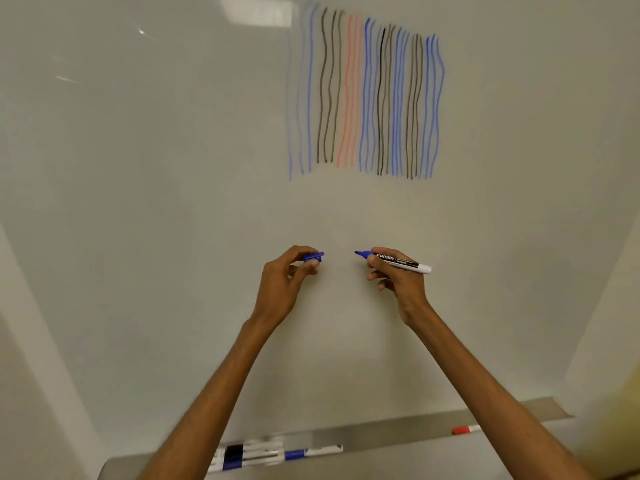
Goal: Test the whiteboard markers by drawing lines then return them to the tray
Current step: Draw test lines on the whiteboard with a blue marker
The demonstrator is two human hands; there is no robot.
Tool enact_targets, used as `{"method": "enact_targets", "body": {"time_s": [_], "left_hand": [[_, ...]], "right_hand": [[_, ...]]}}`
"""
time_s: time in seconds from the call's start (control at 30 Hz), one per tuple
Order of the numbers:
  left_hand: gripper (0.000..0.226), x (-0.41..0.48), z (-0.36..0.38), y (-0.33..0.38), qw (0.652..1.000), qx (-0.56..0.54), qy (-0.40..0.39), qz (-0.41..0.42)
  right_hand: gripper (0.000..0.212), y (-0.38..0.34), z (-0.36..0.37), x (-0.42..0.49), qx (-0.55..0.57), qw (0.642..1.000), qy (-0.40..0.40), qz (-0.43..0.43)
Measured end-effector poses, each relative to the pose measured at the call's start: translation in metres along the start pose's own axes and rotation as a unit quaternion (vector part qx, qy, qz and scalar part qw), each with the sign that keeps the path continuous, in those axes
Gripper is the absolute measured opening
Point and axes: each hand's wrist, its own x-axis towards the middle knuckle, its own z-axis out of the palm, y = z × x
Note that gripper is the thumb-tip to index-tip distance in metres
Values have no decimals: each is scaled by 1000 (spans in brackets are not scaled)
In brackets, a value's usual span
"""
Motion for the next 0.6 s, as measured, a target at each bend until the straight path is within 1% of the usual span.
{"method": "enact_targets", "body": {"time_s": [0.2,0.33,0.47,0.6], "left_hand": [[16,-41,14,-20,994,-45,-40,-96],[17,-68,30,-32,989,-63,-54,-121],[25,-90,43,-47,986,-58,-76,-137],[25,-107,52,-58,981,-51,-117,-147]], "right_hand": [[13,32,3,-32,-24,998,-51,36],[12,56,2,-52,-35,996,-63,59],[10,79,-2,-70,-50,992,-71,90],[9,97,-6,-83,-45,992,-52,107]]}}
